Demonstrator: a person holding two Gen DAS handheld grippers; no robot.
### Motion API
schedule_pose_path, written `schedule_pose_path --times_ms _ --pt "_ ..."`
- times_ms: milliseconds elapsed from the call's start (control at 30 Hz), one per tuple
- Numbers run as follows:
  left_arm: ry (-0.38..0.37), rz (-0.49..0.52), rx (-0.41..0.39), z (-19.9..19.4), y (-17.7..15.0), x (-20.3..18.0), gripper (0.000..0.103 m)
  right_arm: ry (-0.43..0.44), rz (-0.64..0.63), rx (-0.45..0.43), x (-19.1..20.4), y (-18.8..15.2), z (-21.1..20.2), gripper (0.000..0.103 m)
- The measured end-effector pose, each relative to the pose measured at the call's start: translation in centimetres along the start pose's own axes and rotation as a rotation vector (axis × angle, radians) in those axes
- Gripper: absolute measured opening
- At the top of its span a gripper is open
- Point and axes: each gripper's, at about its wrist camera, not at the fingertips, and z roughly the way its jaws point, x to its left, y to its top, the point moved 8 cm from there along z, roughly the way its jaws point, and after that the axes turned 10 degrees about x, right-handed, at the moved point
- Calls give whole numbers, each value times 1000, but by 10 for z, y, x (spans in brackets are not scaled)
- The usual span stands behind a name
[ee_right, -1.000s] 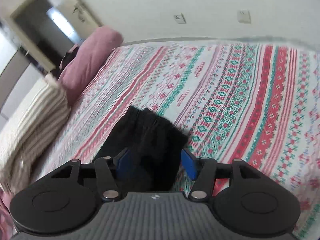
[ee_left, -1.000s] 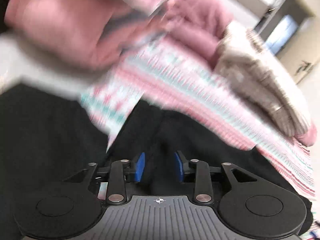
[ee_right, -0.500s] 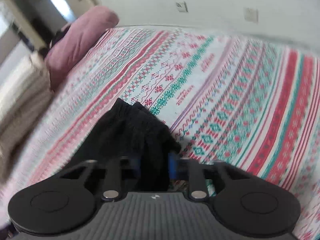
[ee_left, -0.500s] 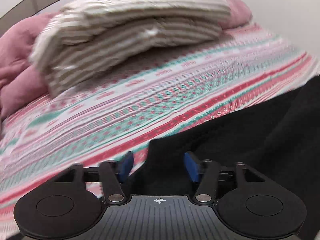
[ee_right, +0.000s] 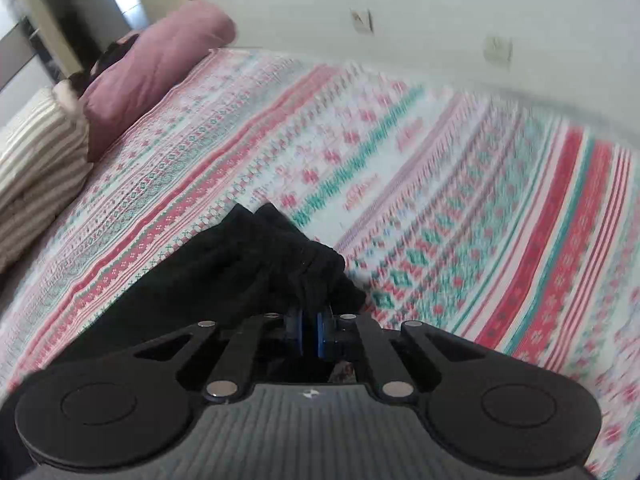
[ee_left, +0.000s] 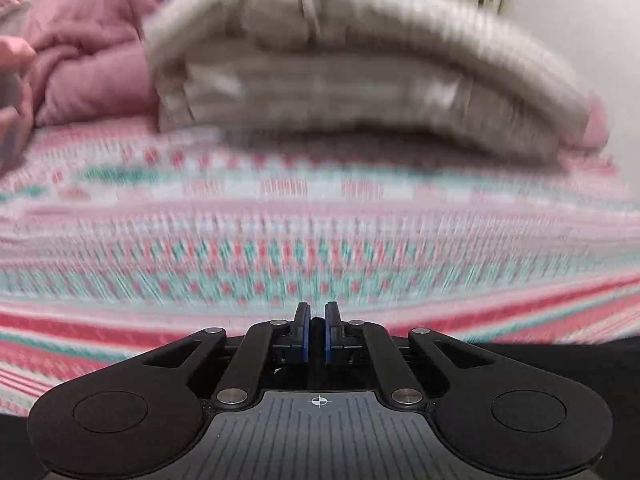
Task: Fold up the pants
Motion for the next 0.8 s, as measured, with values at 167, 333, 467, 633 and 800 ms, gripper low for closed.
schedule_pose_path --times_ms 167,333,467,633,800 --pt "42 5 -2 1 -3 -4 14 47 38 -24 -9 8 0 59" --pt "-31 -11 -40 -46 -12 13 60 59 98 -63 -18 11 -17 103" --pt "-8 -6 -55 -96 -53 44 65 97 -6 -132 -4 24 -25 103" --pt "64 -76 53 -119 -130 97 65 141 -4 -217 7 48 -21 103" --pt "94 -215 90 -112 -150 141 65 78 -256 -151 59 29 19 103"
